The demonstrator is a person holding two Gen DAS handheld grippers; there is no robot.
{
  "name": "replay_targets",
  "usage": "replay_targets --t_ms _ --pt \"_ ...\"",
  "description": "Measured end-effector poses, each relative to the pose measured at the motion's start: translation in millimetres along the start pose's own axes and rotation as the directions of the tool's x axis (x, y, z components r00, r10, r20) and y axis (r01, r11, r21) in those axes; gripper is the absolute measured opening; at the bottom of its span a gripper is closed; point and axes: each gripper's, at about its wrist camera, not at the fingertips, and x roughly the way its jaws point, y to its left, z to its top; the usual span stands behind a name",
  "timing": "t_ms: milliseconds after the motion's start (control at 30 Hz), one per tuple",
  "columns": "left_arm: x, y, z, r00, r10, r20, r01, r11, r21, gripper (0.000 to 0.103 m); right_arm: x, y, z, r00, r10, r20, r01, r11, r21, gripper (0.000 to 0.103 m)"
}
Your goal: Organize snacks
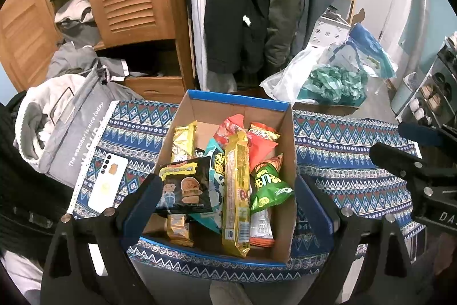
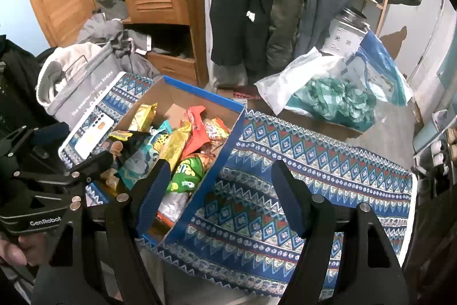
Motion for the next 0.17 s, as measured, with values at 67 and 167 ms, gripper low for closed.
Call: replay_targets --t_ms 67,167 --pt "-0.9 0.1 -0.1 1.000 0.000 0.005 0.000 1.000 -0.001 0.095 -0.1 -0.2 -0.1 1.000 0.001 -0.001 -0.001 1.000 0.000 0.072" --pt "-0.2 -1.6 0.4 1.000 0.001 -0.001 -0.001 1.000 0.003 0.095 -0.1 0.0 -0.4 1.000 -0.001 0.000 0.001 1.000 -0.001 0.072"
